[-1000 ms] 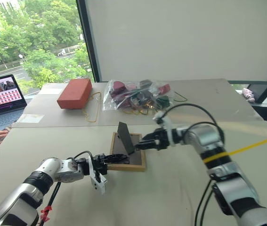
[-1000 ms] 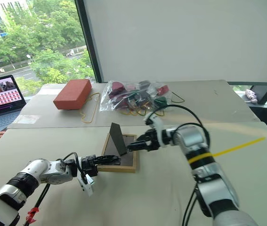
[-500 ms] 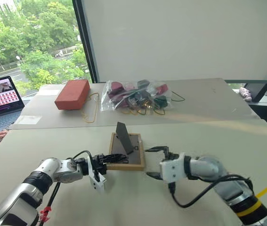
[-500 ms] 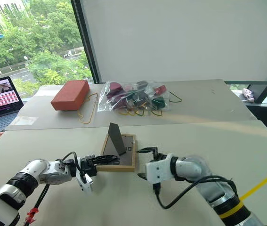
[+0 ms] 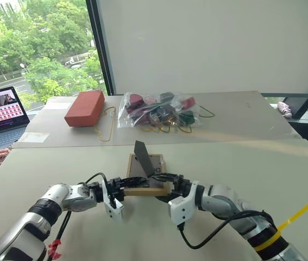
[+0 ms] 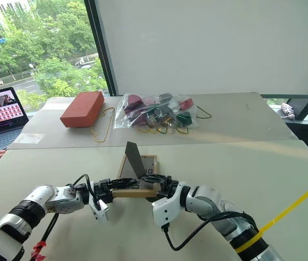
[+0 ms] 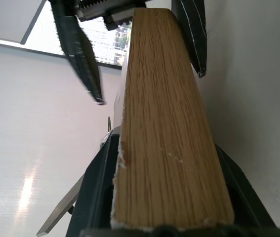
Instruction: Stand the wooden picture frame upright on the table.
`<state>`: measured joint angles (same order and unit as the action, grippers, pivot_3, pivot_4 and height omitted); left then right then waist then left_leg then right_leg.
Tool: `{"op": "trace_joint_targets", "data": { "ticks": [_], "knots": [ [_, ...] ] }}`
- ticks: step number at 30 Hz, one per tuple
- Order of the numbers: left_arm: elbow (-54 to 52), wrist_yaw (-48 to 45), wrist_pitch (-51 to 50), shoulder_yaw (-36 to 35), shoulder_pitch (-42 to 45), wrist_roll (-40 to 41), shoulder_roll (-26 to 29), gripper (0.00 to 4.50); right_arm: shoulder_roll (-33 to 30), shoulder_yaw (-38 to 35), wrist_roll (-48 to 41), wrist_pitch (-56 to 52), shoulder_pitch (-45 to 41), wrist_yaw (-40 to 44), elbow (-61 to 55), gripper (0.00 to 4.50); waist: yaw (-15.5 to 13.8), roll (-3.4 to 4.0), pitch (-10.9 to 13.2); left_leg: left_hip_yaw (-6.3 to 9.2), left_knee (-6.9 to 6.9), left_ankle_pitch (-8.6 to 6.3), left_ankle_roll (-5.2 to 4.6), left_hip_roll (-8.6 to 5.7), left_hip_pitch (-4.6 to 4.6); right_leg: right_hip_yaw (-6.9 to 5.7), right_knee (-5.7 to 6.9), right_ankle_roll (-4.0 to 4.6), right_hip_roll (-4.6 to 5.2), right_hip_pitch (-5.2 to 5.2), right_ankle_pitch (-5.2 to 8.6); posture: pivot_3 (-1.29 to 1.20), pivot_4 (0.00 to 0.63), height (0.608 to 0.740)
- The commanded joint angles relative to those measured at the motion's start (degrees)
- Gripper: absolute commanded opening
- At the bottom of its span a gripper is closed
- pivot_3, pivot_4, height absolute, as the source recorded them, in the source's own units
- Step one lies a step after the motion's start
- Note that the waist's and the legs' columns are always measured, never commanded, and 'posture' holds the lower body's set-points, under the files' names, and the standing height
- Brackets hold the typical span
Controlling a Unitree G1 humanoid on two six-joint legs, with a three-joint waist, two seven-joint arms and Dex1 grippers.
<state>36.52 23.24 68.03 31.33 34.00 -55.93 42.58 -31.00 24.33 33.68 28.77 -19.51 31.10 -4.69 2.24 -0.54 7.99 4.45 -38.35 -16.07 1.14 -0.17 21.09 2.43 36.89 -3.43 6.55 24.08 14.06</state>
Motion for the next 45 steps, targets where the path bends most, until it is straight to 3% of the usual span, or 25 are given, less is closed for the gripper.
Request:
{"op": "trace_joint_targets", "data": {
  "ticks": [1,3,6,8,9,13,17,21,26,28,31,36,45],
  "knots": [
    [-0.9,-2.2,1.8,-0.1,-1.3,2.2,-0.4,1.03,0.0,-1.1,-0.3,1.1,-1.3,-1.5,-0.5,2.04,0.0,-0.01,0.0,0.00,0.00,0.00,0.00,0.00,0.00,0.00,-0.01,0.00,0.00,0.00,0.00,0.00,0.150,0.740],
    [-1.0,-3.2,2.2,-0.5,-1.6,3.8,-0.5,1.03,-0.2,-1.3,-0.4,1.2,-1.5,-1.8,-0.1,1.49,0.1,-0.07,0.0,0.00,0.01,0.00,0.00,0.01,0.00,0.00,0.02,0.00,0.00,0.04,0.00,0.00,0.150,0.740],
    [-1.5,-6.4,3.2,-1.4,-2.4,9.5,-0.4,1.03,-0.2,-2.4,-2.0,0.5,-2.3,-1.8,0.0,1.36,0.3,-0.09,0.1,0.02,0.02,0.00,0.00,0.02,0.00,0.00,0.02,0.01,-0.02,0.04,0.00,0.00,0.150,0.740],
    [-2.2,-8.7,3.1,-2.0,-2.9,12.9,-0.3,2.05,-0.3,-3.3,-3.8,0.0,-2.7,-1.4,-0.6,1.35,0.3,-0.09,0.1,0.01,0.03,0.00,-0.01,0.02,0.00,0.01,0.03,0.01,-0.02,0.05,0.00,0.00,0.150,0.740],
    [-2.5,-10.1,2.8,-2.3,-3.2,14.6,-0.3,2.20,-0.4,-3.5,-4.3,-0.1,-2.9,-1.1,-0.8,1.35,0.3,-0.09,0.1,0.02,0.03,0.00,-0.01,0.02,0.00,0.00,0.03,0.01,-0.02,0.03,0.00,0.00,0.150,0.740],
    [-5.6,-18.2,-1.4,-4.2,-6.0,26.9,0.0,3.61,-1.7,-5.5,-7.1,-0.6,-4.4,0.6,-1.6,1.35,0.4,-0.10,0.1,0.01,0.04,-0.01,-0.02,0.02,0.00,0.02,0.08,0.01,-0.02,0.04,0.00,0.00,0.150,0.740],
    [-18.4,-25.1,-14.1,-10.7,-14.6,44.6,2.3,3.61,-3.8,-9.2,-14.7,-5.9,-7.6,5.7,-2.6,1.35,0.4,-0.16,0.1,0.02,0.04,-0.01,-0.02,0.06,0.03,0.03,0.17,0.02,-0.02,0.07,0.00,0.00,0.150,0.740],
    [-33.4,-27.9,-29.6,-18.3,-24.6,54.1,2.0,3.61,-4.8,-13.7,-28.1,-20.7,-12.6,14.8,-4.9,1.35,0.8,-0.15,0.2,0.04,0.04,-0.02,-0.03,0.08,0.03,0.03,0.15,0.03,-0.05,0.09,-0.01,0.00,0.150,0.740],
    [-43.7,-29.6,-41.1,-22.9,-34.0,54.0,-1.7,3.61,-7.1,-17.4,-46.1,-54.1,-24.4,26.6,-5.9,1.35,0.7,-0.12,0.2,0.06,0.05,-0.05,-0.09,0.08,0.03,0.04,0.18,0.04,-0.05,0.04,-0.01,0.00,0.150,0.740],
    [-45.5,-29.9,-43.5,-23.9,-36.2,53.1,-3.7,3.61,-7.8,-18.7,-53.9,-71.6,-32.3,30.1,-2.1,1.35,0.7,-0.07,0.2,0.05,0.05,-0.07,-0.12,0.09,0.03,0.06,0.19,0.06,-0.06,0.05,-0.02,0.00,0.150,0.740],
    [-47.6,-31.1,-45.0,-24.8,-37.0,51.6,-5.6,3.61,-8.3,-18.6,-61.1,-88.5,-40.2,33.9,3.4,1.35,0.3,-0.05,0.3,0.07,0.06,-0.08,-0.15,0.10,0.05,0.02,0.14,0.10,-0.07,0.08,-0.01,0.00,0.150,0.740],
    [-49.4,-32.9,-46.5,-25.9,-37.2,50.6,-8.1,3.61,-5.9,-15.9,-62.1,-94.4,-43.1,32.8,9.9,1.35,-0.1,-0.06,0.3,0.08,0.06,-0.17,-0.30,0.10,0.09,-0.02,0.11,0.14,-0.07,0.06,0.01,0.00,0.150,0.740],
    [-49.8,-35.5,-46.4,-27.3,-37.0,49.6,-10.9,3.61,-4.1,-10.1,-59.5,-92.8,-40.4,32.5,15.7,1.35,0.4,-0.06,0.3,0.05,0.06,-0.17,-0.30,0.10,0.12,-0.01,0.16,0.14,-0.06,0.14,0.01,0.00,0.150,0.740]
  ]
}}
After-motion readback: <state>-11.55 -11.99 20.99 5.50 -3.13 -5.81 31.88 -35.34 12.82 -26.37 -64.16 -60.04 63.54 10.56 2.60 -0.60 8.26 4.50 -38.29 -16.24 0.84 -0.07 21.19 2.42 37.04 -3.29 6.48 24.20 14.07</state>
